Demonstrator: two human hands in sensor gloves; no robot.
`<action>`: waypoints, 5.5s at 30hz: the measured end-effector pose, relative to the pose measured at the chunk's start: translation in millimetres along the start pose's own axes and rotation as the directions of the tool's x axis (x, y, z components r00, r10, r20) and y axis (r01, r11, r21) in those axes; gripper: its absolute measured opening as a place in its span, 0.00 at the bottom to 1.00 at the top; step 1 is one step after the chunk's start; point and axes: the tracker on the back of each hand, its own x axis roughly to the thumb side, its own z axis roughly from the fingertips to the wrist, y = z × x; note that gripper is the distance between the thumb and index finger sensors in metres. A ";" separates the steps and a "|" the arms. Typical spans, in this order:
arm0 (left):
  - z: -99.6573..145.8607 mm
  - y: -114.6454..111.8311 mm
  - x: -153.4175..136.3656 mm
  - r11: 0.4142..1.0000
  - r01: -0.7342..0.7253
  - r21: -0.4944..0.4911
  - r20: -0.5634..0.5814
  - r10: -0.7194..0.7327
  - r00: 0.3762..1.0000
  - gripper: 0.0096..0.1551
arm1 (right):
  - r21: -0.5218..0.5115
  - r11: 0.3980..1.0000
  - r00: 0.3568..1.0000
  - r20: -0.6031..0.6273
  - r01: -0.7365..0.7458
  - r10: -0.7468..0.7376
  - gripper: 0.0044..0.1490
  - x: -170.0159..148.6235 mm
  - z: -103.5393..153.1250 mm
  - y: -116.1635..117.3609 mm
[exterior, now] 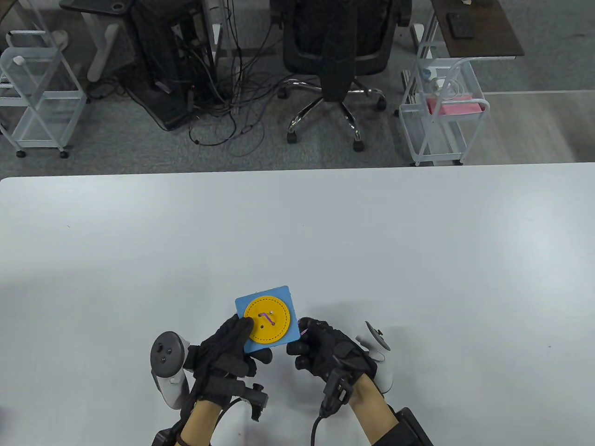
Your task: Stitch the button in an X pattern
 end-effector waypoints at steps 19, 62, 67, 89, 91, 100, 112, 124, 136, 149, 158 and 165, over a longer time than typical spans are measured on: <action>-2.8 -5.5 -13.0 0.952 -0.296 -0.080 -0.108 0.287 0.952 0.24 | -0.050 0.992 0.982 0.145 -0.114 0.120 0.31 18.1 11.7 -3.9; -3.3 -38.0 -47.9 0.492 -0.851 -0.186 -0.258 0.811 0.525 0.25 | -0.709 0.160 0.107 0.119 -0.687 0.987 0.24 74.7 68.6 134.2; -2.4 -39.7 -46.4 0.484 -0.852 -0.198 -0.266 0.811 0.522 0.25 | -0.714 0.133 0.083 0.104 -0.688 0.991 0.24 71.3 66.4 136.4; -3.1 -44.5 -51.6 0.486 -0.840 -0.241 -0.298 0.787 0.541 0.25 | -0.678 0.222 0.134 0.180 -0.701 0.974 0.24 69.7 60.2 132.3; -3.7 -45.5 -51.4 0.502 -0.826 -0.257 -0.303 0.769 0.562 0.25 | -0.673 0.246 0.150 0.198 -0.698 0.969 0.25 69.5 59.3 130.8; -7.2 -41.5 -47.1 0.647 -0.697 -0.308 -0.258 0.648 0.716 0.25 | -0.591 0.422 0.292 0.307 -0.688 0.906 0.29 73.0 52.8 116.9; -9.2 -23.2 -33.4 0.858 -0.437 -0.270 -0.108 0.424 0.899 0.25 | -0.354 0.707 0.560 0.438 -0.612 0.703 0.31 70.9 35.8 95.3; -3.8 -13.0 -16.1 0.994 -0.024 -0.111 0.050 0.029 0.998 0.25 | -0.249 0.775 0.665 0.403 -0.581 0.628 0.41 66.2 28.8 89.4; 2.3 -22.9 -7.9 0.967 0.250 -0.043 0.105 -0.245 0.964 0.25 | -0.345 0.701 0.636 0.296 -0.625 0.713 0.36 62.0 19.4 82.2; 7.5 -7.4 11.0 0.917 0.356 0.183 0.317 -0.397 0.861 0.34 | -0.263 0.802 0.743 0.304 -0.535 0.596 0.34 63.9 14.4 65.0; 16.6 -23.5 24.2 0.752 0.596 0.281 0.433 -0.654 0.621 0.30 | -0.196 0.864 0.800 0.327 -0.463 0.503 0.34 62.2 11.2 60.4; 13.3 -31.9 20.8 0.728 0.659 0.186 0.406 -0.668 0.623 0.34 | -0.210 0.855 0.785 0.339 -0.475 0.519 0.33 61.1 12.4 61.7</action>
